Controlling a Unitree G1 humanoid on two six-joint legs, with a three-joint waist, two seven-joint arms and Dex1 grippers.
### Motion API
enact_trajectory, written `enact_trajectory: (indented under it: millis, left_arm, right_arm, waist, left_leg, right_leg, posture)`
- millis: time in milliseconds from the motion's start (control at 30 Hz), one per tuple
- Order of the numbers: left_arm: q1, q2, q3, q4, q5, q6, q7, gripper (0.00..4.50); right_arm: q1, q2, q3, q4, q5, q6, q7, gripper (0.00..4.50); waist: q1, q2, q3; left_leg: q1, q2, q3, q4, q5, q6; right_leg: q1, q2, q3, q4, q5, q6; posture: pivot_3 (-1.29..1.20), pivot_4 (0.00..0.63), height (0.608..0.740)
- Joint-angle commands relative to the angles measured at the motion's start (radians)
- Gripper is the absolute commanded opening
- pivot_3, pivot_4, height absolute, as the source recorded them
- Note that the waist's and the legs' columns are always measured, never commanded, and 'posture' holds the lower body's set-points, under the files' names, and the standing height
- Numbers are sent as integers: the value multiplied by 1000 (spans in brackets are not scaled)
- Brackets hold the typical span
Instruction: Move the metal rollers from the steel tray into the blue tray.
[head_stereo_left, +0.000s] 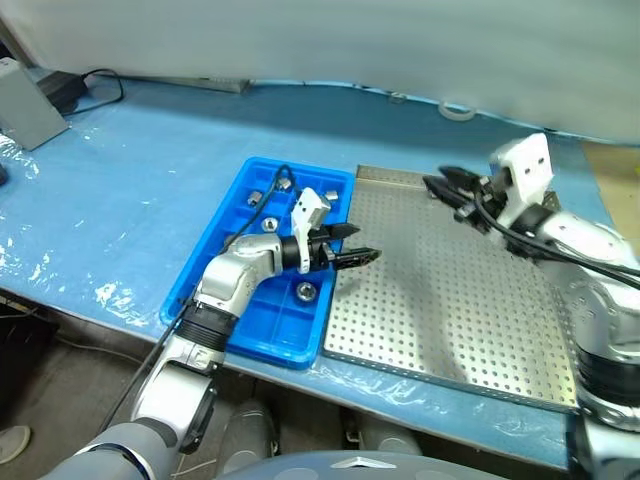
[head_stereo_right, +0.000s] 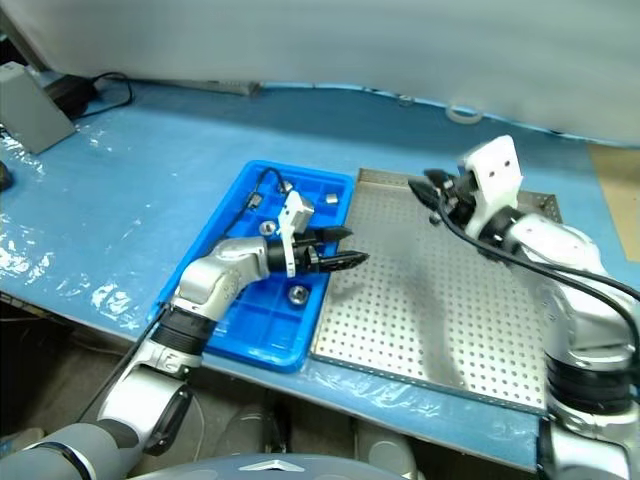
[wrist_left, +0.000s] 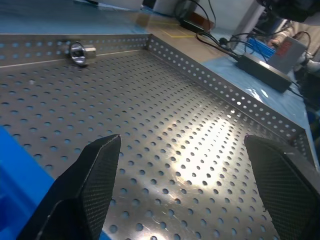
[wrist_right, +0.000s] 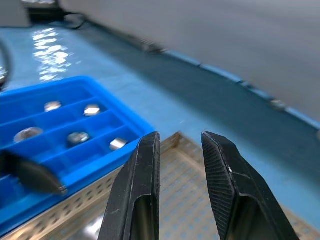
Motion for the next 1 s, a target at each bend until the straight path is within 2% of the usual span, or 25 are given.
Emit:
enact_trajectory:
  millis: [33, 133, 233, 433, 700, 900, 1000]
  left_arm:
    - [-43, -6, 72, 9, 16, -42, 87, 4173]
    - [-51, -9, 110, 0, 24, -43, 156, 4173]
    - [-39, -8, 140, -30, 32, -37, 223, 4173]
    - [-50, -7, 182, -35, 59, -38, 347, 4173]
    - [-12, -4, 216, -136, 32, 5, 405, 4173]
    - [-17, 18, 215, -154, 21, 28, 388, 4173]
    - [-36, 27, 217, -144, 15, 34, 381, 4173]
  right_arm:
    - [-101, 98, 0, 122, -122, -97, -199, 1330]
    - [-176, 185, 11, 244, -182, -164, -296, 1330]
    - [-226, 256, 50, 318, -197, -220, -300, 1330]
    - [-290, 328, 95, 421, -208, -288, -276, 1330]
    - [-300, 385, 140, 469, -225, -359, -256, 1330]
    - [-309, 386, 117, 525, -260, -410, -311, 1330]
    - [-324, 417, 20, 552, -197, -358, -386, 1330]
  waist:
    - [4, 0, 0]
    - [8, 0, 0]
    - [20, 0, 0]
    - [50, 0, 0]
    - [89, -1, 1]
    - [94, -1, 1]
    - [93, -1, 1]
  left_leg:
    - [-1, 0, 0, 0, 1, -1]
    - [-1, 0, 0, 0, 4, -6]
    - [-3, 0, 0, -3, 5, -7]
    - [-14, 1, 0, -3, 6, -7]
    - [-16, 1, 0, -3, 5, -7]
    - [-16, 1, 0, -2, 6, -7]
    - [-15, 1, 0, -2, 6, -7]
  right_leg:
    - [0, 0, 0, 0, 0, 0]
    - [-2, 0, 0, 1, 1, -1]
    - [-6, 0, 0, 2, 1, -1]
    - [-19, 0, -1, 5, 1, -1]
    - [-20, 0, -2, 4, 1, -2]
    - [-19, 0, -2, 4, 1, -2]
    - [-19, 0, -2, 4, 1, -2]
  posture:
    - [-218, 150, 740]
    - [-169, 150, 740]
    - [-109, 150, 740]
    - [-37, 150, 740]
    - [9, 150, 740]
    - [-15, 150, 740]
    - [-34, 150, 740]
